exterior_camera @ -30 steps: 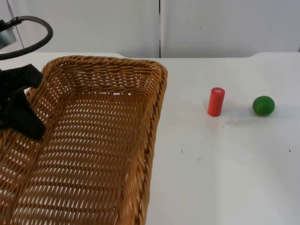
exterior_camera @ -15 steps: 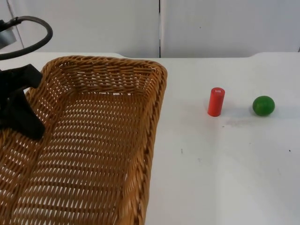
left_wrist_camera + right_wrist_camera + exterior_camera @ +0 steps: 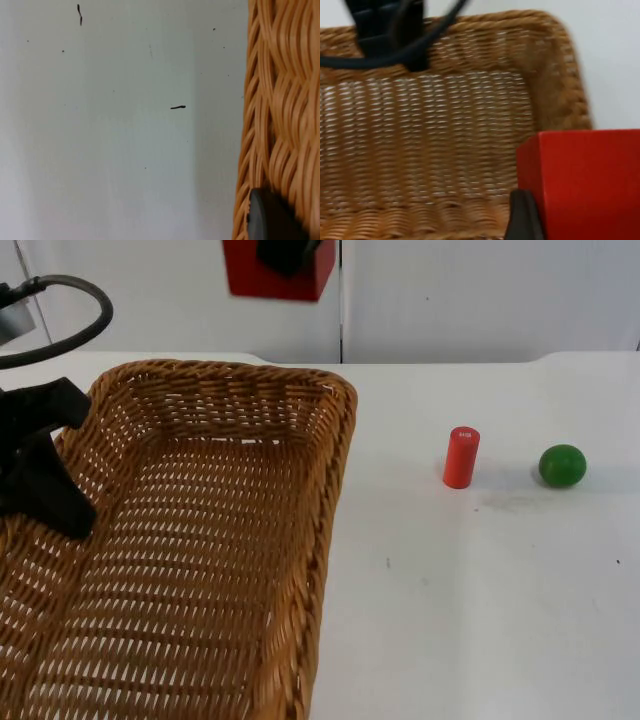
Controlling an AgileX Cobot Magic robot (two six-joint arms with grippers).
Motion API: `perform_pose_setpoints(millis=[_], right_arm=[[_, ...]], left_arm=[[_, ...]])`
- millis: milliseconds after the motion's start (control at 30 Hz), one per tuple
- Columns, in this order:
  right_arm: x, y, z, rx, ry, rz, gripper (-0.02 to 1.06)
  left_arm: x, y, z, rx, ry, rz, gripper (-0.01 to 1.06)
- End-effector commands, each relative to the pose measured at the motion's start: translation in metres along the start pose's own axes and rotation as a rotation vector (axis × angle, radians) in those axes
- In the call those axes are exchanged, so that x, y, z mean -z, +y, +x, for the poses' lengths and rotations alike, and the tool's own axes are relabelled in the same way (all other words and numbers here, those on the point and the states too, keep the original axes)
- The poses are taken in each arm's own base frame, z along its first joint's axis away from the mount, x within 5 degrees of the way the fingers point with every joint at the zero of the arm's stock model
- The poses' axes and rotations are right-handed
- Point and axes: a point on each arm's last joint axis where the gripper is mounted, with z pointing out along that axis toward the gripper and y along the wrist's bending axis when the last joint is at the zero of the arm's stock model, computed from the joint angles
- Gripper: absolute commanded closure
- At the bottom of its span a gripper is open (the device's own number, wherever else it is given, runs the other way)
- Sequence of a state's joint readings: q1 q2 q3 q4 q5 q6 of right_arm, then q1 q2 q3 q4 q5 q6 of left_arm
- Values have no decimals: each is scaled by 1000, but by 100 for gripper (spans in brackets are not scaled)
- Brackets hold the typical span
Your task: Pick up the basket with the left hand and place the object to the left of the red cylinder into the basket with the right hand.
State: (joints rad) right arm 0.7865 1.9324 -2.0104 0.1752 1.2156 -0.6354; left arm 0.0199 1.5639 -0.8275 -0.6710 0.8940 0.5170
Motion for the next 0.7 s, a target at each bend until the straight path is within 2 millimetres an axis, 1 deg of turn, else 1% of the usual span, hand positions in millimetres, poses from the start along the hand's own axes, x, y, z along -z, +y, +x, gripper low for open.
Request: perform_pose_setpoints(millis=[0,33,67,233,267,367,400,500,667], right_arm=[[-6,6,-3,9,-19,-3,105],[-11,6,-1,5,-17,-5,105],[-11,6,-1,5,-17,-5,105],[-36,7,9,-19,-18,2,105],[-36,7,9,-19,-18,2,105],[-49,9,12,-50,-53,-5,105],[-49,9,12,-50,-53,-5,105],[-62,11,19,-66,-66,3,105],[-73,13,23,-91,-88,-2,105]], left_arm=[[4,-3,-1,-4,-11,12,105],[4,-3,-1,-4,-11,12,105],[4,-3,-1,-4,-11,12,105],[4,-3,-1,-4,-13,11,105],[4,-3,-1,-4,-13,11,105],[4,-3,-1,-4,-13,11,105],[4,-3,-1,-4,-13,11,105],[4,-3,-1,-4,-13,11,105],[4,-3,-1,-4,-13,11,105]])
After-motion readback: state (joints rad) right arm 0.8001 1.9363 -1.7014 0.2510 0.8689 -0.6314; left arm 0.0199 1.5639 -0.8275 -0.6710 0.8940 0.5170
